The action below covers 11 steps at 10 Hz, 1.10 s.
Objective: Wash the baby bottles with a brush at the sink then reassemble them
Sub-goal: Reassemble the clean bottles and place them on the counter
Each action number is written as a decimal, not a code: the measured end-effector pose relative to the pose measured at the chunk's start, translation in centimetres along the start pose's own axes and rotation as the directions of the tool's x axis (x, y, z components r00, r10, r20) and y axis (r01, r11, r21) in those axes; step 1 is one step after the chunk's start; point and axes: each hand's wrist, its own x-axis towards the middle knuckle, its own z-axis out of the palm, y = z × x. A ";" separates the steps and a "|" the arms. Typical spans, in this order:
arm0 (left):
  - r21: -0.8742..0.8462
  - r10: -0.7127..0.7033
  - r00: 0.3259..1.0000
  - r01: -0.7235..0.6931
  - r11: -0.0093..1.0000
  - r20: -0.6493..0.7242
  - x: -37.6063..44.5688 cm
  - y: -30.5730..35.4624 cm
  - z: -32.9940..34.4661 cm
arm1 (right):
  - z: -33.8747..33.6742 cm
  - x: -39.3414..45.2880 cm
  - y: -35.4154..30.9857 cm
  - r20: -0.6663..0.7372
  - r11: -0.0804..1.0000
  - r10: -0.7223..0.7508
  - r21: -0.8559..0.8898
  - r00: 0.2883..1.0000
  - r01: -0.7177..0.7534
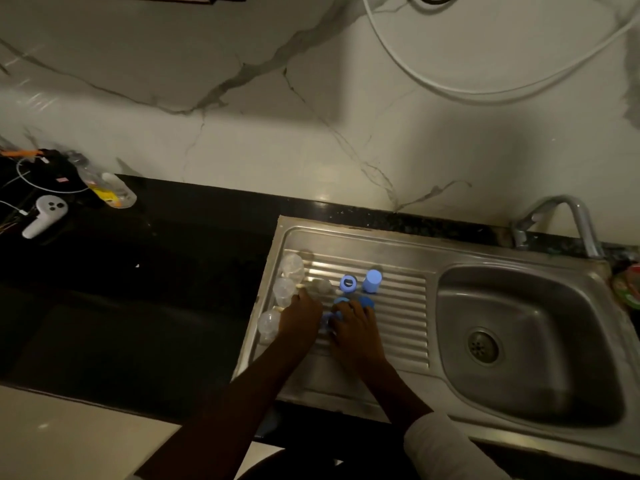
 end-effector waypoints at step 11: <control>-0.362 0.342 0.940 -0.315 0.877 0.010 7.3 13.7 -9.2 | -18.2 -8.6 22.8 0.311 0.779 0.446 0.327 0.839 -0.535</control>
